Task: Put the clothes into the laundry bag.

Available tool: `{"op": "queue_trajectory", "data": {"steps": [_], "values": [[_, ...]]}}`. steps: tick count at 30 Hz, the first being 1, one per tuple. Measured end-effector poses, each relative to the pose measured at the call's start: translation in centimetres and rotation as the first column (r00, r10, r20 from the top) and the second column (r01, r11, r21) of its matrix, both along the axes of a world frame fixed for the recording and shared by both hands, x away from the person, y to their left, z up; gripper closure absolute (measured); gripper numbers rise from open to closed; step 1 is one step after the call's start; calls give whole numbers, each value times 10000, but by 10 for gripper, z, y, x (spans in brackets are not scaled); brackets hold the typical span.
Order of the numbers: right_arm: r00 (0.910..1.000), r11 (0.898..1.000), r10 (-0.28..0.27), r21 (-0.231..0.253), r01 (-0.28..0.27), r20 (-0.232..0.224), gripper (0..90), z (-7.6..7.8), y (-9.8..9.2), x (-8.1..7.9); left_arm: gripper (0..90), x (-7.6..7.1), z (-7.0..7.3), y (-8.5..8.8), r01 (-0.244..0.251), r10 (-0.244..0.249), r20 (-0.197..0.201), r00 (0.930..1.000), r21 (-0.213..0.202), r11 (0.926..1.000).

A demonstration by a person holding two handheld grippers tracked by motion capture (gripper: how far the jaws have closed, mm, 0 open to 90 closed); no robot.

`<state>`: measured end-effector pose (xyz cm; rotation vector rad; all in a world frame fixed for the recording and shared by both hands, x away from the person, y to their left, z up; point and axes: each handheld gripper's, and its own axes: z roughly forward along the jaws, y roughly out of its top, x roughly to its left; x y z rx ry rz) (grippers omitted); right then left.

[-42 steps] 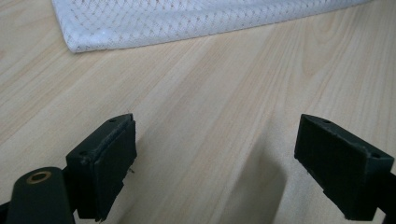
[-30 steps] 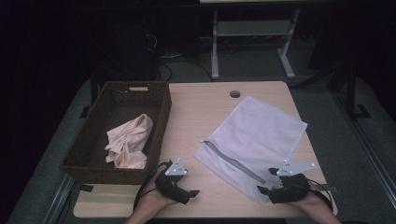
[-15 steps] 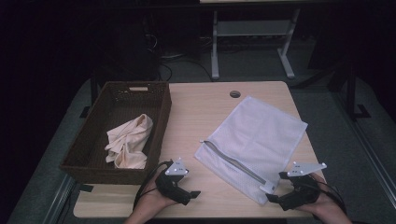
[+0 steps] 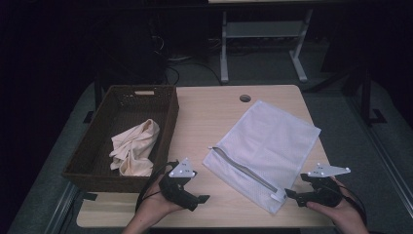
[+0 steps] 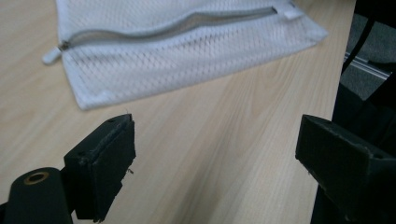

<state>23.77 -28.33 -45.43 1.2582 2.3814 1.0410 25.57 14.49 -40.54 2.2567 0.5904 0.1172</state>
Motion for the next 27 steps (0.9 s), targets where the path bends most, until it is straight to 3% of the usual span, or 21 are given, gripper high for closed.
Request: {"op": "queue_trajectory", "data": {"steps": [8,18,23,27], "values": [[9999,9999,7,-158,-6,117,191,0,2,1,115,7,27,4,-157,157,193,9997,19,9999],[9981,9982,-236,-537,266,562,281,0,-3,3,118,22,57,15,-295,273,438,9987,494,9983],[9987,9976,-377,-567,396,342,310,0,-4,4,118,31,69,27,-521,488,526,9974,640,9966],[9990,9981,-391,-477,401,200,392,4,-5,4,118,36,81,38,-774,723,684,9950,744,9942]]}}
